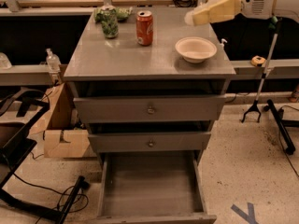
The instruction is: Place coke can into bottom drawer
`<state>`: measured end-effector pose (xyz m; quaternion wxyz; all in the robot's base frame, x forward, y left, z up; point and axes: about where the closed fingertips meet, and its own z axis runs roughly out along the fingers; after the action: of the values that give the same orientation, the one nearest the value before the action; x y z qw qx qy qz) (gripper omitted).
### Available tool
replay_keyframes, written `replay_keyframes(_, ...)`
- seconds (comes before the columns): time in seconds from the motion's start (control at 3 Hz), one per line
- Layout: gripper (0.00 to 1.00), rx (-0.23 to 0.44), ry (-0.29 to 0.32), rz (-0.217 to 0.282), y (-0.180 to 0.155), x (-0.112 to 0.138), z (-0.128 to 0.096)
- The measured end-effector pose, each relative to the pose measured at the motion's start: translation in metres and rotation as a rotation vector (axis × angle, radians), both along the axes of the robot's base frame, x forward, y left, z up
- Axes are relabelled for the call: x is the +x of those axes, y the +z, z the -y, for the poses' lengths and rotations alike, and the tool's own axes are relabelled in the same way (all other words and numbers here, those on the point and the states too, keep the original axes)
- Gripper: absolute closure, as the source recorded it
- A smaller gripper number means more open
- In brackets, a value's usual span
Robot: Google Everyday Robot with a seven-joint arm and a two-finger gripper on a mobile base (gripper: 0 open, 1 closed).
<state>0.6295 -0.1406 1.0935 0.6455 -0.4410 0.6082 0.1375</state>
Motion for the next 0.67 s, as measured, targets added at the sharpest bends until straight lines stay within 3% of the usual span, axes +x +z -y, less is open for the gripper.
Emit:
replay_keyframes(0.33,0.0,-0.005,0.004,-0.004,-0.002,-0.001,0.0)
replay_keyframes(0.67,0.0,0.055,-0.008,-0.025,-0.014,0.033,-0.012)
